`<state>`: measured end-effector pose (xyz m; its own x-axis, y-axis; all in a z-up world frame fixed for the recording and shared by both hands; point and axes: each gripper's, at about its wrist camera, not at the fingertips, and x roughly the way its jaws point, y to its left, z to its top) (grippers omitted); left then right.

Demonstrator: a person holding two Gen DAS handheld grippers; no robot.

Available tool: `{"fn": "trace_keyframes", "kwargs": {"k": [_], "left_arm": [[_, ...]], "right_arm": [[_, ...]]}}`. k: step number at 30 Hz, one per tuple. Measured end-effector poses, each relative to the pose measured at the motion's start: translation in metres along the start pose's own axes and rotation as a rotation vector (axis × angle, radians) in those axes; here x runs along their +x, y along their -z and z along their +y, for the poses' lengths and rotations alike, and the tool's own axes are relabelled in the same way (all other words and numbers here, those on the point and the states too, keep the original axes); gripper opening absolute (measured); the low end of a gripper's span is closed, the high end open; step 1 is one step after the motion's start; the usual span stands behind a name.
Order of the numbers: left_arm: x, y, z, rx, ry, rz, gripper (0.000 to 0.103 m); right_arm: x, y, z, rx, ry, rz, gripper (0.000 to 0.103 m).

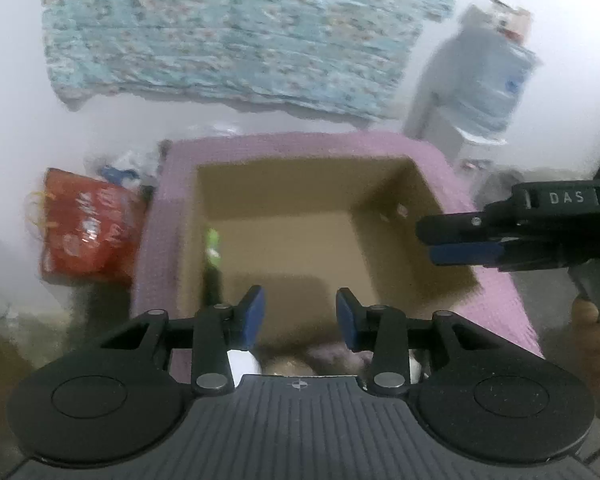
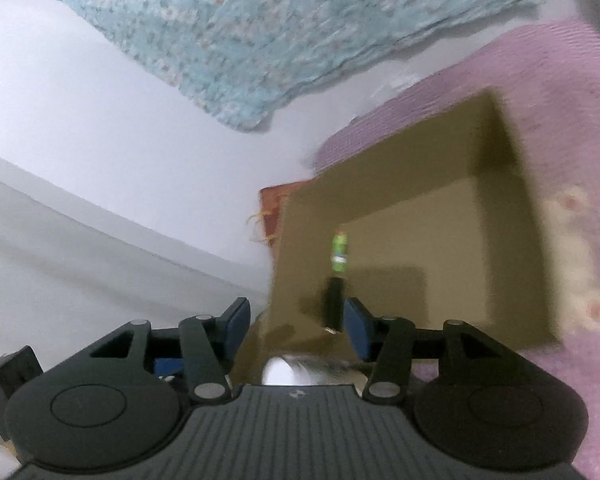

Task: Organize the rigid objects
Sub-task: 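Move the right tool back to the remaining objects on the table, then grasp the black rounded object with the right tool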

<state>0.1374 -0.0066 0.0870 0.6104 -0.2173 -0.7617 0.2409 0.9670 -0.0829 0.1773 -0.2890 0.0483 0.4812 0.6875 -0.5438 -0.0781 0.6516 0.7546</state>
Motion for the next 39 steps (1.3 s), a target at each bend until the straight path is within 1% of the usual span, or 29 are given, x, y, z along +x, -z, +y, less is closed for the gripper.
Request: {"fn": "trace_keyframes", "kwargs": {"k": [2,4,6,9,11,13,16,18,25,33,35,39], "left_arm": [[0.001,0.016,-0.017,0.023,0.037,0.006,0.039],[0.006,0.03,-0.032,0.054,0.079,0.019,0.039],[0.018,0.045,-0.048,0.085,0.128,0.044,0.039],[0.042,0.062,-0.071,0.121,0.179,0.083,0.039],[0.058,0.07,-0.084,0.151,0.185,0.096,0.039],[0.073,0.076,-0.096,0.188,0.192,0.096,0.039],[0.094,0.078,-0.107,0.218,0.21,0.107,0.038],[0.105,0.078,-0.113,0.236,0.215,0.105,0.037],[0.141,0.078,-0.134,0.301,0.193,0.127,0.033],[0.161,0.086,-0.149,0.353,0.103,0.151,0.033],[0.166,0.085,-0.15,0.362,0.079,0.164,0.033],[0.178,0.086,-0.151,0.349,0.047,0.202,0.034]], "right_arm": [[-0.022,0.019,-0.021,0.026,0.058,-0.024,0.055],[-0.033,0.037,-0.039,0.055,0.107,-0.031,0.055],[-0.036,0.051,-0.059,0.096,0.139,-0.031,0.055],[-0.03,0.063,-0.083,0.151,0.18,-0.019,0.055],[-0.028,0.07,-0.1,0.181,0.198,-0.013,0.055],[-0.025,0.075,-0.114,0.209,0.196,-0.013,0.055],[-0.018,0.077,-0.131,0.246,0.189,-0.011,0.054],[-0.009,0.073,-0.14,0.258,0.182,-0.005,0.052],[0.02,0.067,-0.157,0.27,0.181,0.041,0.045],[0.04,0.061,-0.164,0.258,0.198,0.073,0.042],[0.044,0.059,-0.169,0.257,0.19,0.079,0.039],[0.048,0.056,-0.172,0.255,0.177,0.085,0.037]]}}
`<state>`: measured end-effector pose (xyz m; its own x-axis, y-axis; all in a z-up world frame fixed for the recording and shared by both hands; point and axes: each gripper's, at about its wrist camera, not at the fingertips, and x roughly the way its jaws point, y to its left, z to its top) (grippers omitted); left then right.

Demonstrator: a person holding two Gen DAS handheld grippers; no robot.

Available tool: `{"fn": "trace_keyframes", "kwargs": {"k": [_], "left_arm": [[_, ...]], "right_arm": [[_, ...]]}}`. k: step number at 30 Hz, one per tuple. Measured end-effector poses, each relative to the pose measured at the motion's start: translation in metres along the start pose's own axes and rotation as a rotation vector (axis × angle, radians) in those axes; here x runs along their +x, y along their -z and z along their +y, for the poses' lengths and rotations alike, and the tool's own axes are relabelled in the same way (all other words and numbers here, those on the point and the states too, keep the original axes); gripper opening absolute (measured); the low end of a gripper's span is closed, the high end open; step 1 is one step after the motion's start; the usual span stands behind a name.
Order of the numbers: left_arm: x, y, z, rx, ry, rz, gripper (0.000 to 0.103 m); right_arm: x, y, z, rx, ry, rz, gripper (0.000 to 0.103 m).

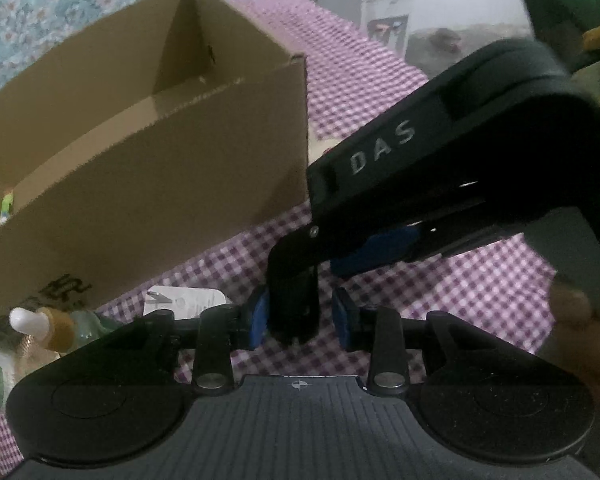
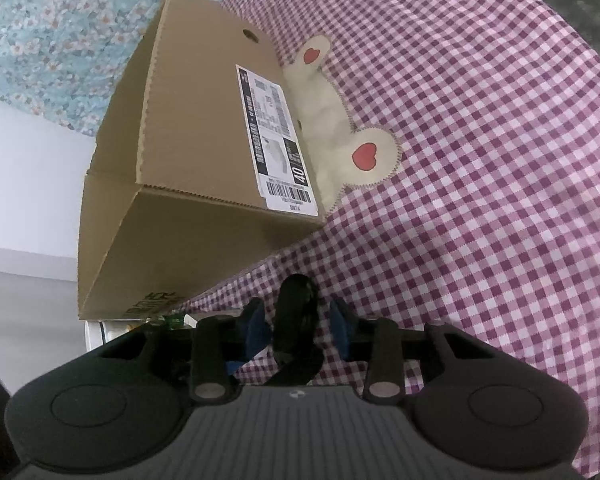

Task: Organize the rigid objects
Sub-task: 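Grasp the black rounded object with the right tool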

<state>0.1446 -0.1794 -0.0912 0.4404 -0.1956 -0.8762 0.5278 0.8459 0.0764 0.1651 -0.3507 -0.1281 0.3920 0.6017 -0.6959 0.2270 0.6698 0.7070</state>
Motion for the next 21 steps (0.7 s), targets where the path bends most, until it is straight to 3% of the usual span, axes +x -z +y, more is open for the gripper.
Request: {"fn": "trace_keyframes", "kwargs": {"k": [4,13,21], "left_arm": [[0.004,-0.002,-0.002,0.002,0.019,0.014,0.034],[0.002,0.004,0.0,-0.038,0.199,0.036,0.034],[0.001,0.001,0.004,-0.061,0.188,0.054,0.034]], "right_arm": [[0.005,-0.005,-0.004,0.016,-0.017,0.016,0.031],[-0.008,0.0,-0.026,0.051,-0.026,0.022,0.03],[-0.012,0.005,-0.034,0.056,-0.046,0.031,0.03]]}}
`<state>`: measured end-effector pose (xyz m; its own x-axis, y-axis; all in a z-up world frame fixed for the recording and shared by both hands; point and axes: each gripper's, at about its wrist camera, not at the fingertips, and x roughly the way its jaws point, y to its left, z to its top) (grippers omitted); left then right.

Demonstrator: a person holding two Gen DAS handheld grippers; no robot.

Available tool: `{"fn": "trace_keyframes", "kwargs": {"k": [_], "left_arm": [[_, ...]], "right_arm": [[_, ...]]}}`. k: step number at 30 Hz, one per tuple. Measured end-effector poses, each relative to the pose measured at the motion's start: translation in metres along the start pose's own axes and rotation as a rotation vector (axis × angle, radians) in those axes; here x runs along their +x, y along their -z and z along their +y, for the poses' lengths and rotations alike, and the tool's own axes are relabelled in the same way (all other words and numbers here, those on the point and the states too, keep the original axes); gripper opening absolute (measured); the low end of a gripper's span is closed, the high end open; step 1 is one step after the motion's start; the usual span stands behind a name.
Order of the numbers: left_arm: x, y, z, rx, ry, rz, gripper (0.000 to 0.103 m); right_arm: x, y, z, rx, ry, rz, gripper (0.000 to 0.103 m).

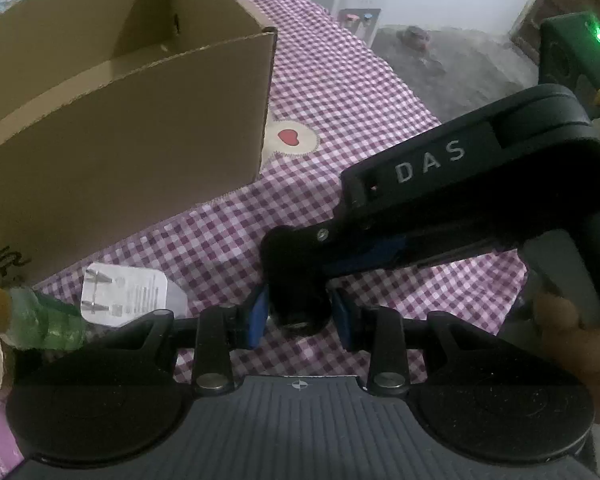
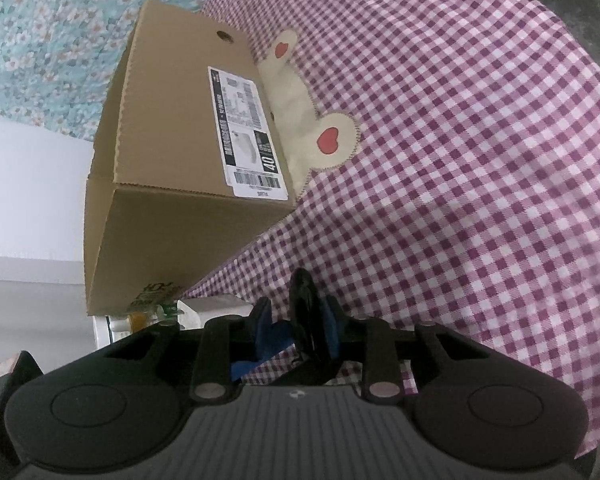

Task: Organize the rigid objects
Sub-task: 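Grasp the black rounded object with the right tool, then carry the black object into the box and open the right tool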

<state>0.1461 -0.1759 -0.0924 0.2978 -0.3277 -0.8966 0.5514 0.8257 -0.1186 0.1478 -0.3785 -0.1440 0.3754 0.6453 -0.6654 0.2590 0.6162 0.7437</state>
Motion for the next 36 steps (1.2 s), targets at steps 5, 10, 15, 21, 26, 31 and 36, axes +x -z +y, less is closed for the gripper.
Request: {"fn": "trace_keyframes", "kwargs": {"k": [5,10,15,21,26,31,36], "left_arm": [[0.0,-0.002,-0.002,0.015,-0.009,-0.002,0.034],[-0.001,-0.002,-0.004,0.029,-0.029,-0.008,0.031],[-0.001,-0.004,-0.003,0.024,-0.025,-0.013,0.024],[-0.021,-0.005,-0.008,0.046,-0.016,-0.046,0.024],[-0.05,-0.002,-0.017,0.058,-0.004,-0.119,0.024],[-0.092,0.002,-0.022,0.042,-0.004,-0.211,0.024],[-0.143,0.003,-0.016,0.002,-0.041,-0.301,0.024]], "right_arm": [[0.001,0.009,0.008,-0.004,-0.027,0.01,0.03],[0.008,0.012,0.009,-0.015,-0.019,-0.005,0.022],[0.006,0.016,0.016,-0.044,-0.001,-0.029,0.021],[-0.01,0.023,0.028,-0.068,-0.004,-0.07,0.02],[-0.037,0.035,0.054,-0.124,0.004,-0.125,0.02],[-0.064,0.05,0.094,-0.212,0.002,-0.184,0.02],[-0.082,0.06,0.143,-0.326,-0.036,-0.22,0.02]]}}
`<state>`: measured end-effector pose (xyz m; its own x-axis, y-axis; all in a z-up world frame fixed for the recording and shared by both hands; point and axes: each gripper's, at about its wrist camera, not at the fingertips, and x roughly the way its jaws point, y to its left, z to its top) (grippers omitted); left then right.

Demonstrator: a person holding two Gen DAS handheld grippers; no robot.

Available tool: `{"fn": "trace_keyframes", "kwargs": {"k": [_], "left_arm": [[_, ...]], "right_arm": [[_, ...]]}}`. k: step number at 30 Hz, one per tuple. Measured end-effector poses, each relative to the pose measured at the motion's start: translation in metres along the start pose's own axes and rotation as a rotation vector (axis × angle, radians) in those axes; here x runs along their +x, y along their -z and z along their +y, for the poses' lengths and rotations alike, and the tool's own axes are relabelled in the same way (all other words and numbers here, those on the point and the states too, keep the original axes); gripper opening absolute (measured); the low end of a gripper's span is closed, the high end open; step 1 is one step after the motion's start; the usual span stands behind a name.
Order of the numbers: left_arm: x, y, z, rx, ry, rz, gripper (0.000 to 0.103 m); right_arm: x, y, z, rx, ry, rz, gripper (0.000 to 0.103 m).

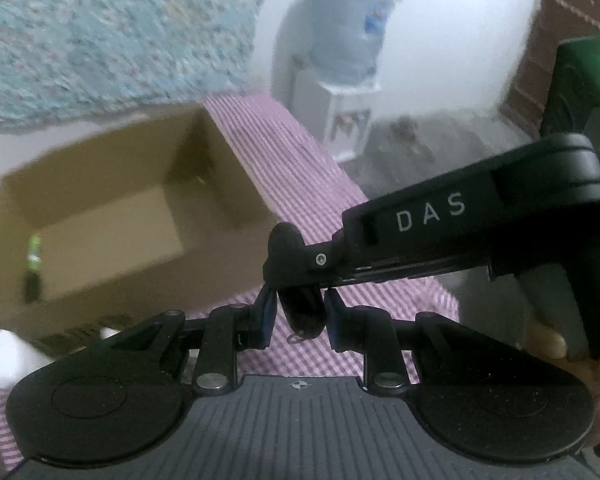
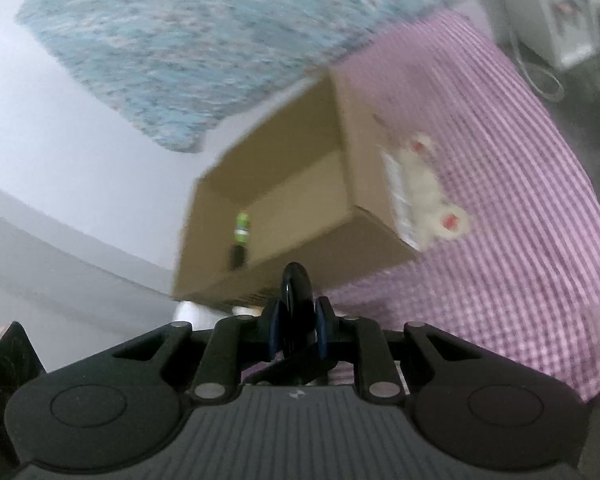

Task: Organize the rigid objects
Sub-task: 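Carry the black object into the box and open the right tool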

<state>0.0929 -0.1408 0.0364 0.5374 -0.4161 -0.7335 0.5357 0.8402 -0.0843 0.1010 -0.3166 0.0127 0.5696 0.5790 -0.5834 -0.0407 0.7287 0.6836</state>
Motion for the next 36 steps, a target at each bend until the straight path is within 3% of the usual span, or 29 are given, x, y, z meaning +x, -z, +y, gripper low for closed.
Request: {"fn": "trace_keyframes", "kwargs": {"k": [8,14,20,27,36], "left_arm": [[-0.039,-0.023,0.048,-0.099,-0.131,-0.078,0.024],[-0.025,-0.042,0.111,-0.202,-0.2,0.005,0.024],[0.014,-0.044,0.159,-0.262,-0.233,0.132,0.024],[0.05,-0.032,0.188,-0.297,-0.282,0.266,0.025],[0.058,-0.028,0.2,-0.335,-0.299,0.303,0.028]], "right_arm": [[0.041,-0.032,0.081,-0.147,-0.103,0.05,0.02],[0.115,-0.061,0.107,-0.124,-0.143,0.17,0.02],[0.192,-0.077,0.097,-0.034,-0.121,0.295,0.02],[0.255,-0.075,0.075,0.052,-0.08,0.397,0.02],[0.284,-0.067,0.059,0.119,-0.068,0.448,0.021]]}}
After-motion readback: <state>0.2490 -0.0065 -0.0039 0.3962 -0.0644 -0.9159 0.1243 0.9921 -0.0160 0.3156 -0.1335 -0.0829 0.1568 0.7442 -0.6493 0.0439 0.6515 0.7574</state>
